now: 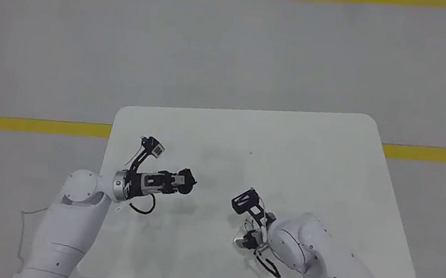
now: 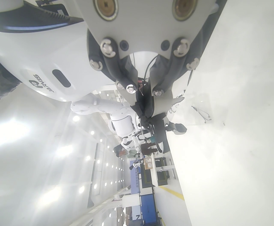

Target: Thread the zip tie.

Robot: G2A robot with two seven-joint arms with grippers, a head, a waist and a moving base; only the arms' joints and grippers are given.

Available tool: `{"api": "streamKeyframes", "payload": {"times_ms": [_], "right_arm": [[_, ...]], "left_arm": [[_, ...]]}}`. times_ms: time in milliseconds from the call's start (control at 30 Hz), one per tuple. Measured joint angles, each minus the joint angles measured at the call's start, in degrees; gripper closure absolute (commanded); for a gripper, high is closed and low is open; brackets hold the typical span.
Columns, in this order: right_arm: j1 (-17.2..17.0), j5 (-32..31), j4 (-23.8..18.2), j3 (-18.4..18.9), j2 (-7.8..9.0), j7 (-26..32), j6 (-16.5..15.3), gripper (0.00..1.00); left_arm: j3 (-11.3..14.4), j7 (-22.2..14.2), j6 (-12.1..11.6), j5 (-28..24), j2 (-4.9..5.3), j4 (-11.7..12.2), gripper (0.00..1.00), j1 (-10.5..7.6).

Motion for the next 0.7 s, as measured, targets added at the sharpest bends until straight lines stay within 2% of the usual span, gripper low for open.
{"api": "streamKeyframes", "payload": {"times_ms": [33,67,100,333,500,533,567,633,700], "right_arm": [[0.16,0.01,0.14,-0.19,-0.08,0.04,0.03,0.72],[0.32,0.09,0.31,-0.32,-0.16,0.04,0.14,0.53],[0.48,0.21,0.5,-0.38,-0.24,-0.06,0.37,0.0],[0.52,0.26,0.55,-0.37,-0.26,-0.15,0.49,0.0],[-0.33,-0.61,1.09,0.04,-0.14,-2.4,-0.28,0.0],[-0.45,-0.84,0.91,0.08,-0.12,-2.25,-0.36,0.05],[-0.58,-1.03,0.64,0.12,-0.1,-2.03,-0.52,0.52],[-0.76,-1.31,0.23,0.11,-0.07,-1.74,-0.86,0.58],[-0.96,-1.61,-0.25,0.02,-0.06,-1.48,-1.23,0.58]], "left_arm": [[0.0,0.0,0.0,0.0,0.0,0.0,1.0,0.0],[0.0,0.0,0.0,0.0,0.0,0.0,1.0,0.0],[0.0,0.0,0.0,0.0,0.0,0.0,1.0,0.0],[0.0,0.0,0.0,0.0,0.0,0.0,1.0,0.0],[0.0,0.0,0.0,0.0,0.0,0.0,1.0,0.0],[0.0,0.0,0.0,0.0,0.0,0.0,1.0,0.0],[0.0,0.0,0.0,0.0,0.0,0.0,1.0,0.0],[0.0,0.0,0.0,0.0,0.0,0.0,1.0,0.0],[0.0,0.0,0.0,0.0,0.0,0.0,1.0,0.0]]}}
